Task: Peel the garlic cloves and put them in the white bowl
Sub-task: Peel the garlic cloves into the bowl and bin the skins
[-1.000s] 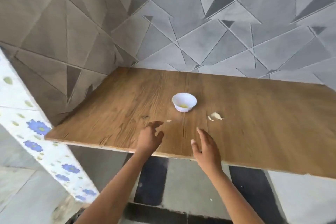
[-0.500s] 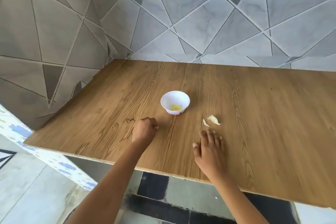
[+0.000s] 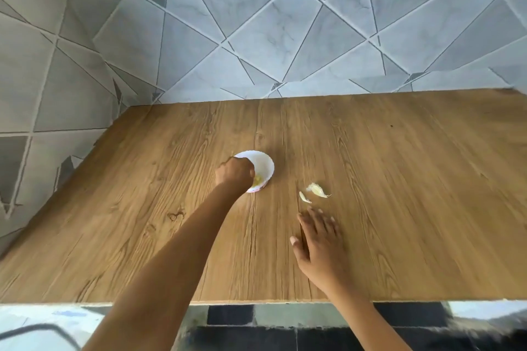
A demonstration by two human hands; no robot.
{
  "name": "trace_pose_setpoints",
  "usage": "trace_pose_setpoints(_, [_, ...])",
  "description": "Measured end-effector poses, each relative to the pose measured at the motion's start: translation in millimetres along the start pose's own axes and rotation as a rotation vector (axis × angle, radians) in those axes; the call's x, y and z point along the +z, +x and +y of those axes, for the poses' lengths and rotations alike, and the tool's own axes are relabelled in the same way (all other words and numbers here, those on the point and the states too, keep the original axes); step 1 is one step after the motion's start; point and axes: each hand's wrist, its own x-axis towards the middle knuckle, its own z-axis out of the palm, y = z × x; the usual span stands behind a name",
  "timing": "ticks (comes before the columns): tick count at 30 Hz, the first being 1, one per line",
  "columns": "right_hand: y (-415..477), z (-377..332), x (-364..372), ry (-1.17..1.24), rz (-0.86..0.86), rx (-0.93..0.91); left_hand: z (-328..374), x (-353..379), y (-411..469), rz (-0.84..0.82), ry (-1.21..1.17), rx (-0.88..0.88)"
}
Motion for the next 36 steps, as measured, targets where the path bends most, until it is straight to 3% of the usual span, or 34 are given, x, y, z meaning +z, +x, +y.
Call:
trace_pose_setpoints(3, [0, -1, -4, 0.017, -0.047, 0.007, -4, -3, -2, 0.072, -0.166, 0.063])
trace_pose_setpoints(6, [0, 1, -6, 0.028, -0.046, -0.03, 17, -2, -18, 0.156, -0.239, 0.261])
trace_pose_setpoints(11, [-5, 19, -16, 0.003, -0.046, 0.023, 55, 34, -29, 0.01, -0.112, 0.6])
trace_pose_setpoints(15, [-8, 28, -19, 0.067, -0.021, 0.006, 59, 52, -25, -0.048, -0.089, 0.718])
trace_pose_setpoints(21, [-8, 27, -20, 0.119, 0.014, 0.005, 59, 49, -28, -0.035, -0.099, 0.692])
trace_pose_setpoints(25, [-7, 30, -19, 0.203, 0.051, -0.017, 44, 37, -50, -0.012, -0.484, 0.457])
trace_pose_setpoints(28, [-4, 21, -15, 0.239, 0.041, -0.052, 21, 25, -78, -0.103, -0.715, 0.283])
trace_pose_setpoints(36, [-3, -11, 3, 0.02, 0.046, -0.084, -11, 22, -117, -0.236, -0.643, 0.145])
